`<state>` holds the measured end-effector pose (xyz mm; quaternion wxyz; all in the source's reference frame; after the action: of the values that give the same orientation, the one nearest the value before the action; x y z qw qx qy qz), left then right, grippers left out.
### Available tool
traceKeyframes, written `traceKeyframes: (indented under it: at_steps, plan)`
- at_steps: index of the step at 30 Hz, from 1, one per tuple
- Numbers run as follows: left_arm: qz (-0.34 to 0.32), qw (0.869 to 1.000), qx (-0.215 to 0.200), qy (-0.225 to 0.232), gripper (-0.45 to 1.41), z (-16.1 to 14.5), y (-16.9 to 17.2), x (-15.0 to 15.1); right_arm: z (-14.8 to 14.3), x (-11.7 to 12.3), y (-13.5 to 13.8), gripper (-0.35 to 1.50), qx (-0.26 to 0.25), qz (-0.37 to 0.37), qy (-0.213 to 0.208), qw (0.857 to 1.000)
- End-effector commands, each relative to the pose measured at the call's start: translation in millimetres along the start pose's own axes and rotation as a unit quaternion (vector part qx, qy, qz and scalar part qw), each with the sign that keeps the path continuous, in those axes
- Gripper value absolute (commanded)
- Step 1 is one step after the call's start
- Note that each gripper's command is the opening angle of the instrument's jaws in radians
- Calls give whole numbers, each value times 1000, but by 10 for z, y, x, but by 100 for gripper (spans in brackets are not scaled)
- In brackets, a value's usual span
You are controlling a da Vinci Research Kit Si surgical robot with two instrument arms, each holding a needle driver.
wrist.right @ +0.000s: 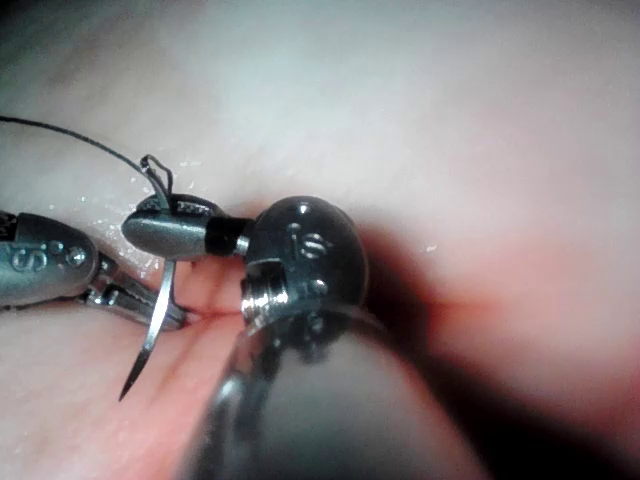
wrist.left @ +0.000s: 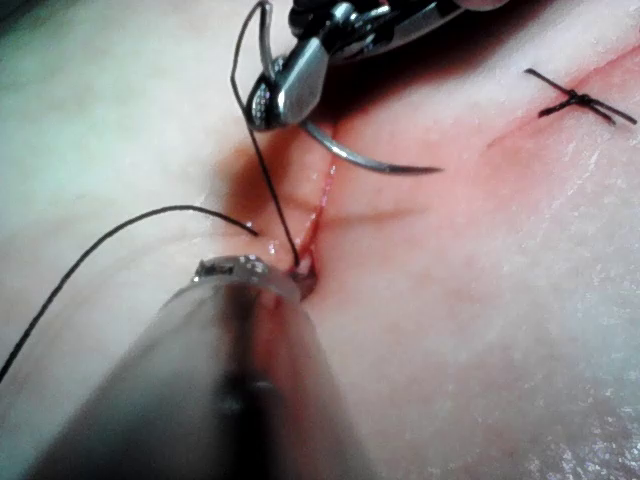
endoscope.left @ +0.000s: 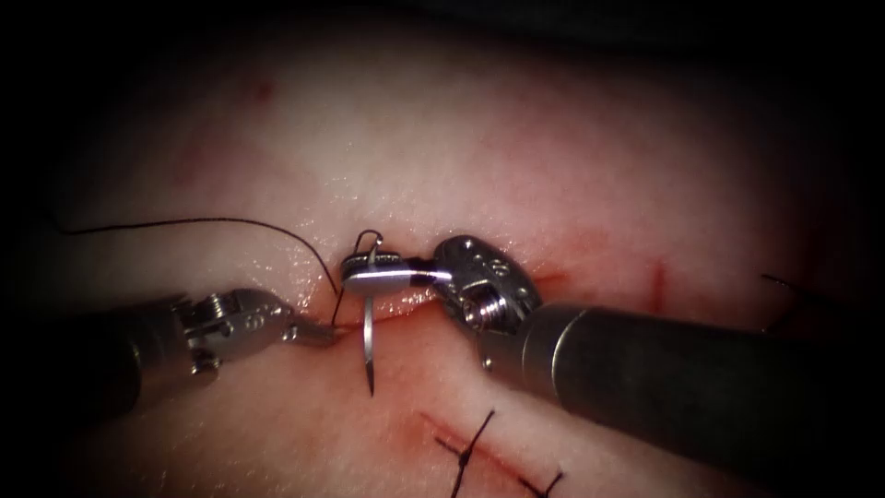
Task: Wound Closure
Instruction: Open the wound using the left jaws, then using the right needle driver, throw the needle through the skin below the wound.
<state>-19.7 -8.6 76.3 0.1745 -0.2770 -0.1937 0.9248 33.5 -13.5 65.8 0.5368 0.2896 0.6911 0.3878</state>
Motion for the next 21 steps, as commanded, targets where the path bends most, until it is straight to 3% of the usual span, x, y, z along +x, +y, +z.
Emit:
traceKeyframes:
  at_steps: [1,5,10,12,21]
  plan:
    - [-1,1000,4,-7,-45,8,-7,3,8,-6,5,-35,2,-4,2,1000]
    - [6,999,27,-46,-45,11,-17,2,11,-10,9,-35,10,-43,6,999]
    - [-2,995,23,-95,-45,15,-17,-4,17,-20,22,-35,7,-118,16,993]
    - [-7,994,21,-111,-15,14,-13,-6,17,-15,26,-35,0,-163,23,986]
    - [-38,991,-5,-124,10,8,1,-2,31,-12,36,-35,-17,-254,39,966]
